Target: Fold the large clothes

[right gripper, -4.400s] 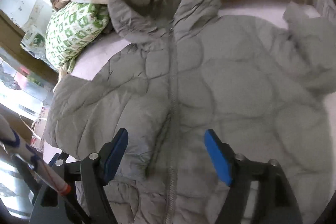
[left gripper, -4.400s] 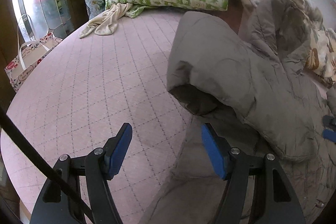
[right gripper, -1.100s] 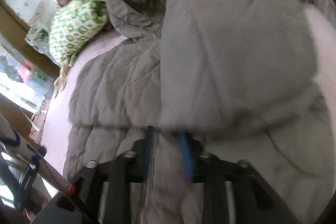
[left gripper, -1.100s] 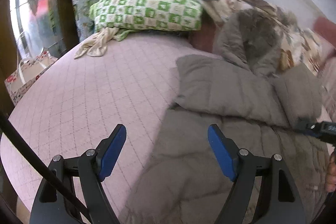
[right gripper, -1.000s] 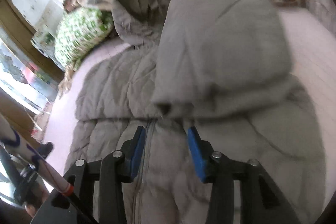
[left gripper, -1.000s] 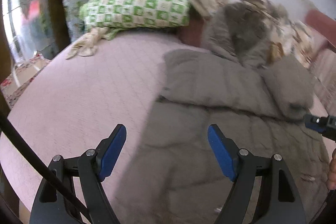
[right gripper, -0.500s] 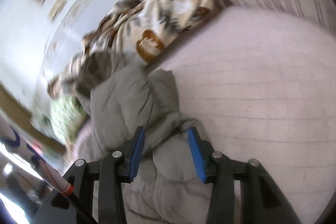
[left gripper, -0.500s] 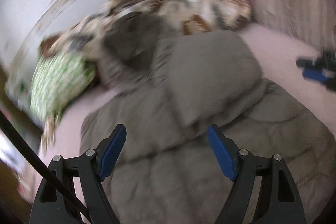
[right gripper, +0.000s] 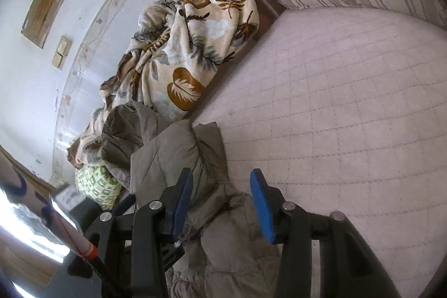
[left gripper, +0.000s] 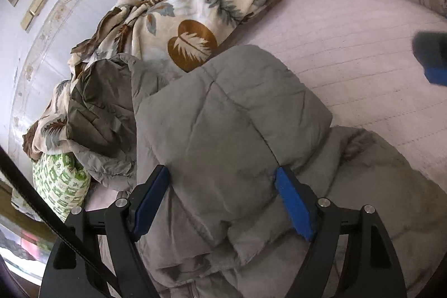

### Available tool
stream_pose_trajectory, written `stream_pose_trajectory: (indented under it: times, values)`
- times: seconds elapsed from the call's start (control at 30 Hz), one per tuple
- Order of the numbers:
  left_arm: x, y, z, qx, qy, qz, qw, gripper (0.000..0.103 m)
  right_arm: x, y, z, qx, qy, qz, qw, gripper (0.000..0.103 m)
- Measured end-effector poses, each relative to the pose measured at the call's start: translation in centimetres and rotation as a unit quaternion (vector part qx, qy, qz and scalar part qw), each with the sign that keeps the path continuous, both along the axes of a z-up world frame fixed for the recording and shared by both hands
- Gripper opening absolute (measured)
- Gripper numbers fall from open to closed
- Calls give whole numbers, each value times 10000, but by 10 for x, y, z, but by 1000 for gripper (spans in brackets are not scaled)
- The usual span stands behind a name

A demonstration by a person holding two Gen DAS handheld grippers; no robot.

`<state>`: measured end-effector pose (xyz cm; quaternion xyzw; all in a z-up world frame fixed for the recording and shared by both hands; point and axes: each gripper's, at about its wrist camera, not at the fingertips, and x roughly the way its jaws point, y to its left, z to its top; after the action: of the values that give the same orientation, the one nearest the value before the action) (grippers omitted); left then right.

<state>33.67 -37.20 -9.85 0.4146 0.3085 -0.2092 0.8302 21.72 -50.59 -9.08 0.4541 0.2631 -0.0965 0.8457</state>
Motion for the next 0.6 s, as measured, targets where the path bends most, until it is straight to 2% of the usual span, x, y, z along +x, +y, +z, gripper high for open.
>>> stream_pose_trajectory:
  times: [0.03,0.07,0.1,0.17,0.33,0.5,0.6]
  values:
    - [1,2,0,15,11,65,10000,45,2,1,-2,-24,32,10,10000,47]
    - [6,3,1,10,71,203,9998,3,3,2,-3,-54,66,26,10000,47]
    - [10,6,4,-30,123,331,9994,3,5,4,-5,-91,113,41,9999,47]
    - [23,26,21,-530,248,692,9959,2,8,8,-6,-211,195,64,9996,47]
    - [50,94,50,-1250,320,1527,9798,2,13,22,-6,-597,360,177,9974,47]
    - [75,189,43,-1598,539,2632,9499,0,27,37,-14,-617,496,409,9960,47]
    - [85,249,26,-1774,781,3247,9258,0,37,50,-17,-704,594,585,9940,47]
